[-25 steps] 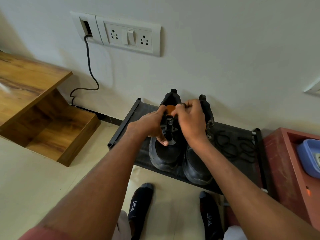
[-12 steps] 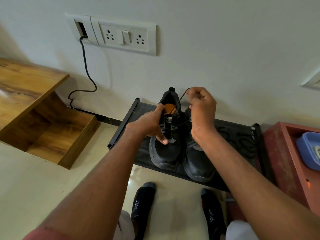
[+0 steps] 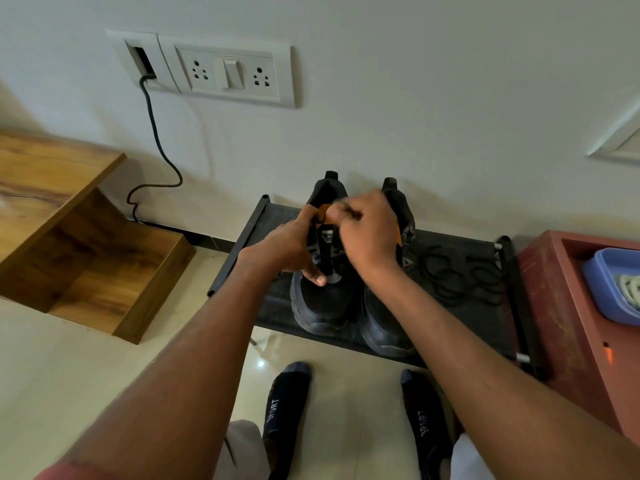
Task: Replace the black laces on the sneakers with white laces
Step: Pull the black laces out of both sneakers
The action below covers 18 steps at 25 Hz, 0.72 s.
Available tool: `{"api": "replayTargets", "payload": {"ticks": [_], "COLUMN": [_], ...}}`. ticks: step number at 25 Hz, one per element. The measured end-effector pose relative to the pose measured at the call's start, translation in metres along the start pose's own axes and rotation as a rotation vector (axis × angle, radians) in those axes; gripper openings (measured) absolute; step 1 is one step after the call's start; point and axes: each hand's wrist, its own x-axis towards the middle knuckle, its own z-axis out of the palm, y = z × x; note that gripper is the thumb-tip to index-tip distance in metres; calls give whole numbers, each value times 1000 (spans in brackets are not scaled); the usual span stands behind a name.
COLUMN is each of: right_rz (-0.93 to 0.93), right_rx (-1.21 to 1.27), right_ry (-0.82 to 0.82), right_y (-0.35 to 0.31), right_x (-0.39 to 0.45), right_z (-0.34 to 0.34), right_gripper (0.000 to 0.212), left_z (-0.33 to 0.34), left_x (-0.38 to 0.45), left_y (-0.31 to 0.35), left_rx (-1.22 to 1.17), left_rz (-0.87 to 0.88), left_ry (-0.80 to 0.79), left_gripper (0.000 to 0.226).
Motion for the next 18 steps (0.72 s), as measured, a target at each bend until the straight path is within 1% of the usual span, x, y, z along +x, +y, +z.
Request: {"api": "replayTargets", "payload": {"ticks": [1,2,3,4,5,6,7,8,9,10,11,12,13,17,18], "right_rz": [127,253,355,425,467,472,414,283,117,-37,-141,-189,-205,-263,-256], "right_rx": [300,541,731,850,890,802,575,279,9,-190,-305,-366,-403,-515,-522], "right_ry": [92,138,120,65,-16,-88,-140,-174,-192,-219,-241,-258,-265,-353,-348], "right_y": [-6,-12,-14,-13,-11,-10,-7,-5,-2,0,3,6,8,8,8], "right_x": [6,11,13,13,12,10,7,3,0,-3,-4,-6,-8,-11,-9], "right_z": [-6,-12,-16,-18,-19,-19,-16,-13,-11,-9,-7,-7,-8,-8,-8], "right_gripper": [19,16,14,19,24,22,19,21,30,40,47,48,44,15,12], "left_z": [-1,-1,-1,0,0,0,0,0,0,0,0,0,0,2,2], "left_x": [-1,-1,0,0,1,1,1,1,1,2,2,1,1,2,2], "left_y": [0,0,0,0,1,2,2,2,2,2,2,2,2,4,5], "left_rx": [-8,-9,-5,4,13,21,26,30,34,37,37,36,36,47,58], "left_rz": [-2,-2,-2,-1,-1,-1,-1,-2,-5,-7,-8,-8,-6,1,-2], "left_ry": [0,1,1,-1,-3,-5,-7,-9,-10,-10,-13,-16,-18,-17,-10], "left_gripper": [122,123,124,125,126,126,125,124,124,123,122,121,119,119,121]}}
